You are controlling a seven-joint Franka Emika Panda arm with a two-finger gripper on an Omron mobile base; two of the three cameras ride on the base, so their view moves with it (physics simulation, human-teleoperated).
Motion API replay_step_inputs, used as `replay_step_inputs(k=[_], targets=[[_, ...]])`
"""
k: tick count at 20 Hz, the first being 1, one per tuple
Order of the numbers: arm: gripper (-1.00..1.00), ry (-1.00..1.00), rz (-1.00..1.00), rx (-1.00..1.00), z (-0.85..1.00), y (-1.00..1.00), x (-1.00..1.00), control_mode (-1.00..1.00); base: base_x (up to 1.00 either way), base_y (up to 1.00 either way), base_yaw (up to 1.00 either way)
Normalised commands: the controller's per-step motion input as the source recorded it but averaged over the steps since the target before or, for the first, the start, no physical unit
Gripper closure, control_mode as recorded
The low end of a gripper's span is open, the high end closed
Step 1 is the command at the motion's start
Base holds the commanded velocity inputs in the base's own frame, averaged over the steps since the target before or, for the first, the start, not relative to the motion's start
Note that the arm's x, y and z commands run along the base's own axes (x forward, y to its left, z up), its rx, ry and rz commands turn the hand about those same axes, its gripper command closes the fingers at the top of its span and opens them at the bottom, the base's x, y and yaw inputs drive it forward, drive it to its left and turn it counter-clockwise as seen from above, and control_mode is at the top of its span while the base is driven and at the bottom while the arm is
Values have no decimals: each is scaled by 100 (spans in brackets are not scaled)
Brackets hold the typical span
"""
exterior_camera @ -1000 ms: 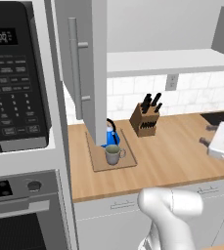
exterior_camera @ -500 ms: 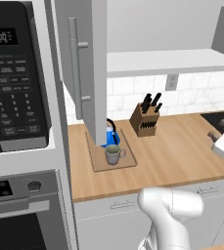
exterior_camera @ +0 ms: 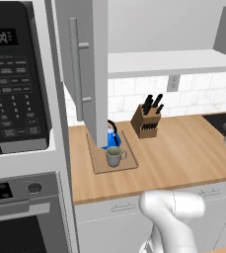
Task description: Pick the kettle from the counter and place it on the tray. Then pick the mug from the cabinet and place it on the tray. Then close the cabinet doors.
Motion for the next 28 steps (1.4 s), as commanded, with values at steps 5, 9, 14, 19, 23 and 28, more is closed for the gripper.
replay_step_inputs(k=[5, 9, 14, 19, 23, 28], targets=[[-100, 0, -1, 1, 1, -94, 8, -100, 0, 0, 0], [-100, 0, 0, 0, 0, -85, 3, -100, 0, 0, 0], [-100, 0, -1, 1, 0, -74, 2, -100, 0, 0, 0], [-100, 0, 0, 1, -7, -55, 10, -100, 0, 0, 0], [-100, 0, 0, 2, -8, -50, 12, -100, 0, 0, 0], [-100, 0, 0, 4, 2, -40, 3, -100, 0, 0, 0]])
